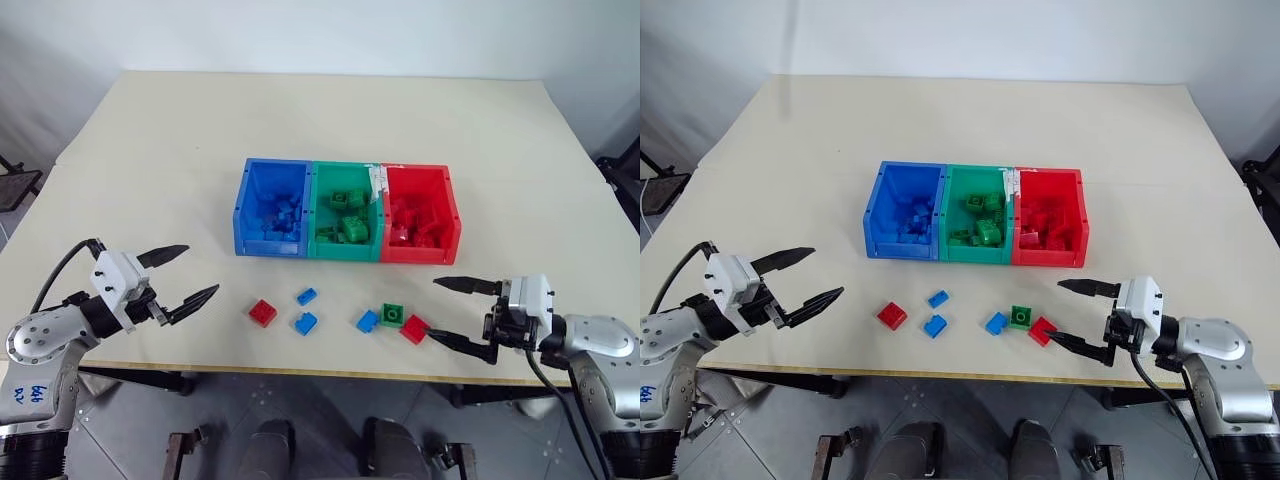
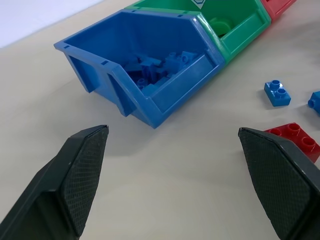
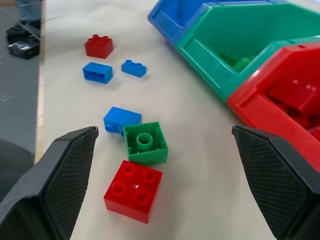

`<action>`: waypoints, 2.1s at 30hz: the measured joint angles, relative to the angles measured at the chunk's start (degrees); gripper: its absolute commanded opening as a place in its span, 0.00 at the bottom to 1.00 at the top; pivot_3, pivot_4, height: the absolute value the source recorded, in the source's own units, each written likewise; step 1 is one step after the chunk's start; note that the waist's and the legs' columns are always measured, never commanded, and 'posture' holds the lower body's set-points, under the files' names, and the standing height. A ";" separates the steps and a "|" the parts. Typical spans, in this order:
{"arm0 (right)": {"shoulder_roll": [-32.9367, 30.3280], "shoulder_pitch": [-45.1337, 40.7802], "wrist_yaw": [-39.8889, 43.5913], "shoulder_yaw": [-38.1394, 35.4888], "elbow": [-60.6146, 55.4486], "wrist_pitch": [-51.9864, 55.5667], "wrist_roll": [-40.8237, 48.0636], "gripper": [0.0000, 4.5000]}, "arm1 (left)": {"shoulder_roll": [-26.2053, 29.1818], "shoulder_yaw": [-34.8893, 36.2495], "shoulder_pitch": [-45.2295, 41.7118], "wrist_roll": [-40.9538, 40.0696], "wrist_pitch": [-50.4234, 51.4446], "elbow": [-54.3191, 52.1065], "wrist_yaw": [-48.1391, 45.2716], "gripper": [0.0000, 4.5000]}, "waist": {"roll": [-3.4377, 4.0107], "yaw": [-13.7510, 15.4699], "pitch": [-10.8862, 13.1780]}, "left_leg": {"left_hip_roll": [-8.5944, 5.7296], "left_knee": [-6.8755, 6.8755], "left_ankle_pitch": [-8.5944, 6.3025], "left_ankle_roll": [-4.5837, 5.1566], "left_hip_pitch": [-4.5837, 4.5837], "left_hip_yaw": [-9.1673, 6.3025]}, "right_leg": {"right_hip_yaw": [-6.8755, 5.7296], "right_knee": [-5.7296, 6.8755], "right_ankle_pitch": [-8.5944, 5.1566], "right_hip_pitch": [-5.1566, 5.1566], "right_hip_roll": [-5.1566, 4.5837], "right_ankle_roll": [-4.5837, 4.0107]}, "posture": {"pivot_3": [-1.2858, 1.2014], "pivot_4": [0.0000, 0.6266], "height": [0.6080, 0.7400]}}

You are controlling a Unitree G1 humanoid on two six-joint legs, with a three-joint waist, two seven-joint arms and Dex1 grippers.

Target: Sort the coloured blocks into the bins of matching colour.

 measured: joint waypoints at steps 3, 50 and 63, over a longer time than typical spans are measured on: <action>0.28 0.64 -1.81 -0.70 -1.37 -0.14 0.01 1.00 | 0.06 -0.59 -0.22 -0.25 0.35 0.55 -1.24 0.98 | 0.00 0.09 0.00 | 0.03 0.01 -0.01 0.00 0.00 0.03 | 0.02 0.00 0.00 0.00 0.02 0.00 | 0.52 0.24 1.00; -1.25 2.57 -16.25 0.91 -11.25 21.41 -2.00 0.33 | -0.29 -13.26 1.95 -3.76 7.86 -15.19 -8.54 1.00 | 0.09 -0.06 0.06 | 0.34 0.23 -0.37 0.13 0.07 0.50 | 0.57 -0.22 0.05 -0.02 0.38 0.04 | 0.52 0.24 1.00; 8.05 -40.09 -26.91 4.97 20.62 21.85 -9.23 0.49 | -2.10 0.72 13.34 -4.10 6.66 -15.35 -1.22 1.00 | 0.13 -1.03 0.08 | 0.73 0.11 -0.43 -0.07 0.08 0.68 | 0.65 -0.20 0.05 -0.24 0.78 -0.21 | 0.52 0.24 1.00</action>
